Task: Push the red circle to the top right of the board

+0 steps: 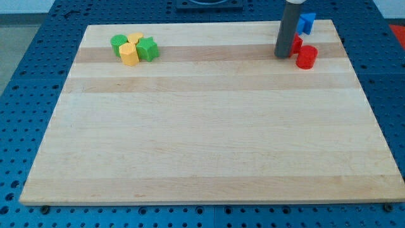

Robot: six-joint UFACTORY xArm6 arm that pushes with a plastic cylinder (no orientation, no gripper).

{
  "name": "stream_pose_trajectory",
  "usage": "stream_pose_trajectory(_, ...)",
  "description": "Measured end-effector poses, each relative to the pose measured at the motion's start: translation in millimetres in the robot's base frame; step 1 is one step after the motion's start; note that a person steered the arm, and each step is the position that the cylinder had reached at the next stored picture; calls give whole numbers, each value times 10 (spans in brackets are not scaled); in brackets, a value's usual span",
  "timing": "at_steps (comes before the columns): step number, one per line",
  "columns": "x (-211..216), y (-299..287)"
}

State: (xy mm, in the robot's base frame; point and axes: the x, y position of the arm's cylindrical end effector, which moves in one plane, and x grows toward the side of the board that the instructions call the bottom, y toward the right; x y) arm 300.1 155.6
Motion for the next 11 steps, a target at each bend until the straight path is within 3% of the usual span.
stream_pose_trajectory(3,-329,75)
stream_pose_trajectory(5,212,-449)
stream_pose_trajectory(6,636,-341)
stream_pose_trajectory(7,767,92)
stream_pose_trajectory(8,691,391)
stream_pose_trajectory(11,279,338)
